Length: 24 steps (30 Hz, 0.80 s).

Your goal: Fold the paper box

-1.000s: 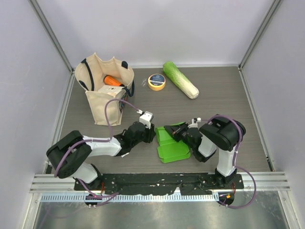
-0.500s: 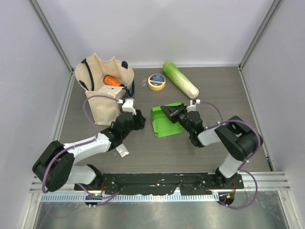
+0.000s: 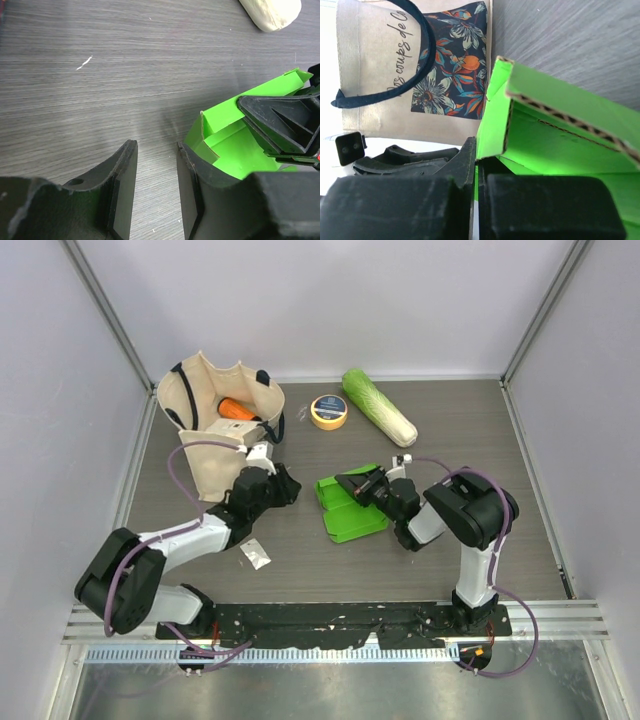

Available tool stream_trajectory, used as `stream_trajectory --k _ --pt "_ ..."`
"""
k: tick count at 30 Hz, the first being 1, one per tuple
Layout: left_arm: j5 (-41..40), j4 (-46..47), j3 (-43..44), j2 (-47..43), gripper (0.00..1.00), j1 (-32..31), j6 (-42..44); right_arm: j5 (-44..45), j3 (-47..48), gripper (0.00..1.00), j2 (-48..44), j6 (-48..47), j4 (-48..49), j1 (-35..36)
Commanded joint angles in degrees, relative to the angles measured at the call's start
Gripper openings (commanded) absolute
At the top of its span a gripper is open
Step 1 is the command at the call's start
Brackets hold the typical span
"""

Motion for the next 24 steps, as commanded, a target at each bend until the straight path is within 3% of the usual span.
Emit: stream_trajectory --k 1,7,10,14,17,24 --pt "5.07 5.55 -0.70 2.65 0.41 -0.49 0.48 -0.72 -3.49 0.01 1.21 -3.35 19.92 -0.11" --pt "2.62 4.59 -1.14 2.22 0.40 -2.25 0.49 -2.40 -2.09 0.04 -0.37 -2.40 19.23 -0.11" --pt "2.08 2.30 -0.18 1.78 0.41 -2.25 0.13 -2.48 0.81 0.06 -2.39 0.60 12.90 -0.37" --pt "4.89 1.59 -0.09 0.46 0.51 -2.25 0.04 -0.73 2.40 0.06 -5.82 5.51 2.03 -0.46" --pt "6.12 -0.07 0.70 0.63 0.54 -2.25 0.22 -0.72 3.54 0.06 -6.88 7.80 0.06 -0.72" --pt "8.15 2.03 -1.05 0.20 0.31 -4.87 -3.74 0.06 6.70 0.05 -4.95 7.99 0.66 -0.81"
